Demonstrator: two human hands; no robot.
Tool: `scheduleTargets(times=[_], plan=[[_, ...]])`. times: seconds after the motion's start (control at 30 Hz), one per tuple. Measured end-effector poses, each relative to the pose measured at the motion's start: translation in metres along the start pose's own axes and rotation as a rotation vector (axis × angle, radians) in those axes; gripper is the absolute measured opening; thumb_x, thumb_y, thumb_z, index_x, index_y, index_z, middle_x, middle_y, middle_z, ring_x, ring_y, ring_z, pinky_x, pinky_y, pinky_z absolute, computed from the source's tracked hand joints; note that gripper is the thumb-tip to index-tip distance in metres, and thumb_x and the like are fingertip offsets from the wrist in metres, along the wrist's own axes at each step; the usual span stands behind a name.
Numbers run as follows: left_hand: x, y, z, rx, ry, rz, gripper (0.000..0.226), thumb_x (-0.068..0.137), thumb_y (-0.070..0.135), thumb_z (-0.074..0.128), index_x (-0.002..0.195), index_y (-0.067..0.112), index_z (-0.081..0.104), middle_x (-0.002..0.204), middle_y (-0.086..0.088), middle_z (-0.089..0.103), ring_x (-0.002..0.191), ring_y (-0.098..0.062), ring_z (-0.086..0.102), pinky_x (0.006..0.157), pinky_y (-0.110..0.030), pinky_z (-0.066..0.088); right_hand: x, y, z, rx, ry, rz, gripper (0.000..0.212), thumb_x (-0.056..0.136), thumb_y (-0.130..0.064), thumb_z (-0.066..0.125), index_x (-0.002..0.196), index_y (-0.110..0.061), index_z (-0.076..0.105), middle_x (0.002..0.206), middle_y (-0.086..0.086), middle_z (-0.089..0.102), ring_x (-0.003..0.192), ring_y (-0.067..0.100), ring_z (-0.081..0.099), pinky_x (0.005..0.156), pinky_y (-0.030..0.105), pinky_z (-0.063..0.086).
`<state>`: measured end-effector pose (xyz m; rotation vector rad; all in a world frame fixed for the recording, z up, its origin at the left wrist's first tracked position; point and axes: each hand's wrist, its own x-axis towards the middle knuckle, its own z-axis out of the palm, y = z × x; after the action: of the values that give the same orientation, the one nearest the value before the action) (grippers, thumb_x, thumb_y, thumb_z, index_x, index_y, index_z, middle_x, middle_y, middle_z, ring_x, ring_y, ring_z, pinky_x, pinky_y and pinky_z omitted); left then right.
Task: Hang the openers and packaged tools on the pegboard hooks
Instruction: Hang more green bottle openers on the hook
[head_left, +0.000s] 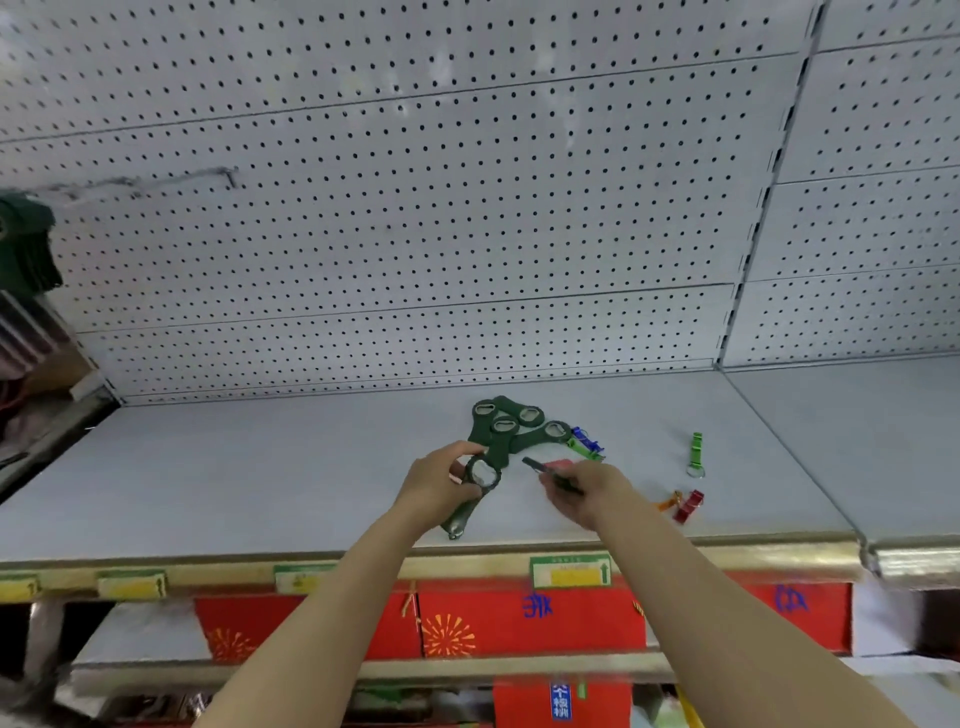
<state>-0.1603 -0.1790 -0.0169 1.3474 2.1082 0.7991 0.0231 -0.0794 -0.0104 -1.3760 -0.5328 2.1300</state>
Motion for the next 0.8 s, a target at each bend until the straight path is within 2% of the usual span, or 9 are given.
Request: scheduleTargets(times=[0.13, 0.23, 0.3, 0.37, 0.5, 0.6, 0.67, 0.8], plan=[[-0.022, 0.002, 0.002, -0.077, 0.072, 0.013, 0.047, 0.083, 0.014, 0.074, 0.122, 0.038, 0.064, 0.101, -0.004, 0.069, 0.094, -0.02, 0.065, 0.082, -0.031, 0.054, -0.004, 0.004, -0.006, 0.349, -0.104, 0.187, 0.015, 0.093, 0.003, 0.055, 0.106, 0.009, 0.059, 0.083, 0.017, 0.061, 0.062, 0.017, 0.058, 0.039, 0.027, 0.055], [-0.035, 0.001, 0.001, -0.124, 0.089, -0.002, 0.047, 0.086, 0.01, 0.072, 0.126, 0.033, 0.063, 0.101, -0.005, 0.068, 0.092, -0.022, 0.064, 0.078, -0.03, 0.056, -0.008, 0.012, -0.005, 0.415, -0.125, 0.245, 0.018, 0.092, 0.001, 0.057, 0.108, 0.01, 0.059, 0.085, 0.016, 0.064, 0.062, 0.016, 0.059, 0.042, 0.028, 0.056], [-0.04, 0.0, -0.001, -0.186, 0.101, -0.021, 0.048, 0.088, 0.006, 0.07, 0.129, 0.031, 0.062, 0.1, -0.005, 0.068, 0.09, -0.02, 0.063, 0.067, -0.02, 0.053, -0.009, 0.021, -0.003, 0.393, -0.14, 0.242, 0.022, 0.092, 0.002, 0.057, 0.112, 0.009, 0.059, 0.086, 0.016, 0.064, 0.059, 0.018, 0.061, 0.041, 0.029, 0.056], [-0.043, 0.0, -0.003, -0.213, 0.134, -0.031, 0.048, 0.088, 0.007, 0.07, 0.128, 0.032, 0.062, 0.1, -0.003, 0.068, 0.09, -0.017, 0.063, 0.063, -0.015, 0.048, -0.011, 0.027, 0.003, 0.315, -0.157, 0.222, 0.023, 0.093, 0.001, 0.056, 0.115, 0.006, 0.06, 0.085, 0.016, 0.064, 0.053, 0.022, 0.065, 0.038, 0.029, 0.055], [-0.042, 0.001, -0.01, -0.29, 0.204, -0.038, 0.047, 0.088, 0.013, 0.071, 0.129, 0.035, 0.061, 0.101, 0.0, 0.068, 0.094, -0.015, 0.063, 0.065, -0.014, 0.046, -0.018, 0.031, 0.021, 0.134, -0.191, 0.139, 0.028, 0.095, 0.001, 0.05, 0.122, 0.009, 0.053, 0.093, 0.023, 0.061, 0.077, 0.028, 0.062, 0.044, 0.038, 0.058], [-0.039, 0.0, -0.018, -0.365, 0.243, -0.029, 0.048, 0.088, 0.01, 0.071, 0.127, 0.036, 0.061, 0.107, -0.003, 0.069, 0.098, -0.016, 0.063, 0.066, -0.014, 0.046, -0.022, 0.031, 0.037, 0.015, -0.197, 0.062, 0.031, 0.096, 0.004, 0.045, 0.127, 0.007, 0.049, 0.096, 0.025, 0.061, 0.082, 0.03, 0.061, 0.053, 0.039, 0.06], [-0.037, -0.002, -0.027, -0.424, 0.264, -0.015, 0.049, 0.088, 0.008, 0.071, 0.127, 0.036, 0.062, 0.11, -0.002, 0.069, 0.1, -0.013, 0.063, 0.071, -0.018, 0.048, -0.023, 0.032, 0.049, -0.025, -0.196, 0.0, 0.035, 0.095, 0.007, 0.044, 0.13, 0.005, 0.049, 0.097, 0.025, 0.062, 0.084, 0.031, 0.062, 0.062, 0.041, 0.054], [-0.036, -0.01, -0.062, -0.519, 0.315, 0.032, 0.048, 0.09, 0.008, 0.069, 0.129, 0.035, 0.061, 0.111, -0.001, 0.069, 0.096, -0.01, 0.062, 0.07, -0.019, 0.048, -0.032, 0.036, 0.088, -0.039, -0.217, -0.133, 0.037, 0.094, 0.011, 0.046, 0.128, 0.001, 0.052, 0.094, 0.021, 0.064, 0.081, 0.029, 0.064, 0.053, 0.035, 0.06]])
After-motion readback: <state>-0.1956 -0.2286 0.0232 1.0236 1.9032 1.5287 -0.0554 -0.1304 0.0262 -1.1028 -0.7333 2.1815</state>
